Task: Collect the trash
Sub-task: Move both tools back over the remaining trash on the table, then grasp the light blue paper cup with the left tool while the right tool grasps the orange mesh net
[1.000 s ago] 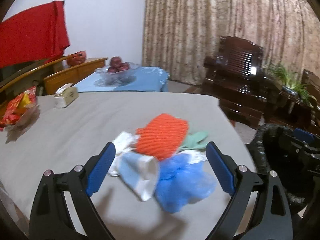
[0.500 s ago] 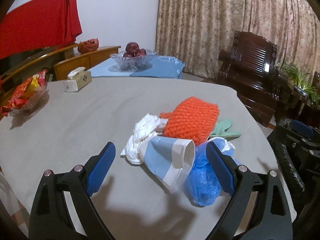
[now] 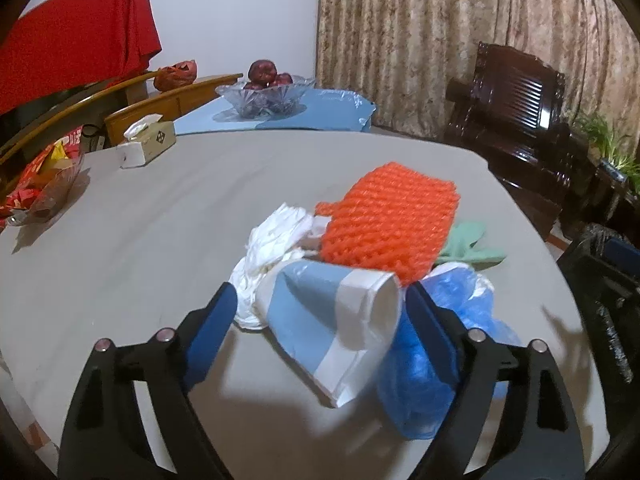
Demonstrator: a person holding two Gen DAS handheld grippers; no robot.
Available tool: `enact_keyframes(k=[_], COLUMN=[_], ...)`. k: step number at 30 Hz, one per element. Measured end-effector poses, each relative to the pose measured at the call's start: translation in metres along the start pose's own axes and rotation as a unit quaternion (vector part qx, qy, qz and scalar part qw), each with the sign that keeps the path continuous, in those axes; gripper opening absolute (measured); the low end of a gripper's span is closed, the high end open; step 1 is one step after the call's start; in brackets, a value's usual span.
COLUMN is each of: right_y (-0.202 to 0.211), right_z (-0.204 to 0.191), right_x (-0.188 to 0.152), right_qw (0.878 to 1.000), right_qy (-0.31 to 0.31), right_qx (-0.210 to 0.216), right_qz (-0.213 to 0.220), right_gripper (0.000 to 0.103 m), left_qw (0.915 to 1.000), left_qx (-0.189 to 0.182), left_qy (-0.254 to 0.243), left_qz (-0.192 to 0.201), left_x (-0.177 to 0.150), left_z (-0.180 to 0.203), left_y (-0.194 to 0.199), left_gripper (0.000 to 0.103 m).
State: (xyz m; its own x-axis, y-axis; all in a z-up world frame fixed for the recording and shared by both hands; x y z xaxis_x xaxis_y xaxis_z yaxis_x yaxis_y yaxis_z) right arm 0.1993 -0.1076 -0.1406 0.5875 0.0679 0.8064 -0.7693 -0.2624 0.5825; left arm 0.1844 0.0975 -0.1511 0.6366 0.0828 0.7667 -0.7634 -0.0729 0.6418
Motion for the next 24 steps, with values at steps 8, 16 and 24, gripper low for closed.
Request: enact_keyframes(k=[8, 16, 24], right_y=[-0.004, -0.005, -0.006], right_z=[-0.009, -0.017, -0.029], right_x=[-0.004, -0.005, -0.001], right_qw=[1.000, 1.000, 0.999], right_qy=[0.008, 0.015, 0.025], right_qx=[0.010, 0.015, 0.024], right_qz=[-0.008, -0.012, -0.013], right_gripper=[0.095, 0.095, 0.094], left_qw=[0.9997, 0.9987, 0.9986], left_qx=[0.008, -0.015, -0.035], left_qy=[0.023, 0.049, 0.039], left_qz=[0.010, -0.004, -0.003], left_x=[-0.003, -0.011, -0.007], left_z=[-0.028, -0.041, -0.032], left_y=[0.017, 0.012, 0.013], left_gripper=[0.071, 0.046, 0.022])
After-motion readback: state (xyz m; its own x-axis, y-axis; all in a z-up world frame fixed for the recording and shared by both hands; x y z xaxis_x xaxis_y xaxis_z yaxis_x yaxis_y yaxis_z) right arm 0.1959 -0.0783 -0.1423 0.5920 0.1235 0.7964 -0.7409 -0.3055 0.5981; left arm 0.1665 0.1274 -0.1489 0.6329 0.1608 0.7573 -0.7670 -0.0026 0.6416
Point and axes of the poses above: each gripper's, at about its wrist camera, not at the fingertips, and y roughly against the way its jaws point, z to its right, x to its top, the point moved 5 cm from there along -y, roughly the way its jaws point, and after that the axes turned 1 degree about -x, right-handed, at the moved point
